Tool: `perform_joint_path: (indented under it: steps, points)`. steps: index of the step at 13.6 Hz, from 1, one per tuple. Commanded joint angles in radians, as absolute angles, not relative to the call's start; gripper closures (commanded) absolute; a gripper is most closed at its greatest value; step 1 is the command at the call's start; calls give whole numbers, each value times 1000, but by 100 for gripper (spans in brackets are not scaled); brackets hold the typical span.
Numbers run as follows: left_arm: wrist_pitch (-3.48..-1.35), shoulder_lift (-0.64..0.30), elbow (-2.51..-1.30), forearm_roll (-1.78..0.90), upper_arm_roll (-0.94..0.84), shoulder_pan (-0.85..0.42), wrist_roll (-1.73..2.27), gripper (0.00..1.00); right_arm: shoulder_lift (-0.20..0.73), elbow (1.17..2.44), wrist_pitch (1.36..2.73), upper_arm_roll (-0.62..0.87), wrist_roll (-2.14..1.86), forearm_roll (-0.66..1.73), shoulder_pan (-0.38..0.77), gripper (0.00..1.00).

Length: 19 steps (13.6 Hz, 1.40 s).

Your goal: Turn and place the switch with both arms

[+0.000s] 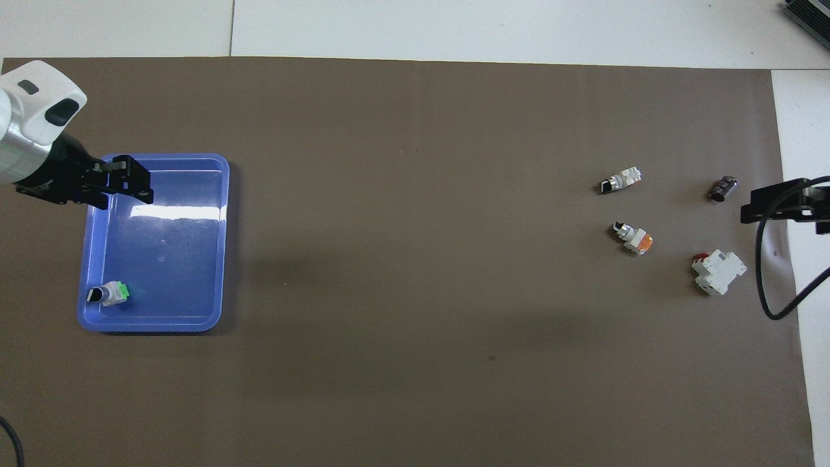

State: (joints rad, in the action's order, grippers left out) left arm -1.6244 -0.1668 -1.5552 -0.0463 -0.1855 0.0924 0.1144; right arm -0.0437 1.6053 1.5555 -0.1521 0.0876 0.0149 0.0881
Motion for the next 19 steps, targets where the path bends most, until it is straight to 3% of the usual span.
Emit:
perform_joint_path:
  steps: [1,11,13,15,18,19]
  points:
    - [-1550,-192,-1474,-14,-172,29,117,30,-49,1609,1537,-81,80,-8,49,0]
    - [-1224,-149,-1262,14,-181,5,109,28,-52,1595,1520,-114,67,-51,103,0]
    - [-1215,-94,-1287,35,-190,-40,123,24,-52,1597,1516,-114,72,-49,101,0]
    - [-1236,-42,-1391,34,-192,-51,149,11,-52,1595,1502,-113,77,-9,100,0]
    - [-1359,17,-1515,31,-190,-41,140,9,-52,1595,1499,-114,80,-8,98,0]
    - [-1414,31,-1552,31,-189,-37,140,4,-52,1595,1500,-114,80,-8,98,0]
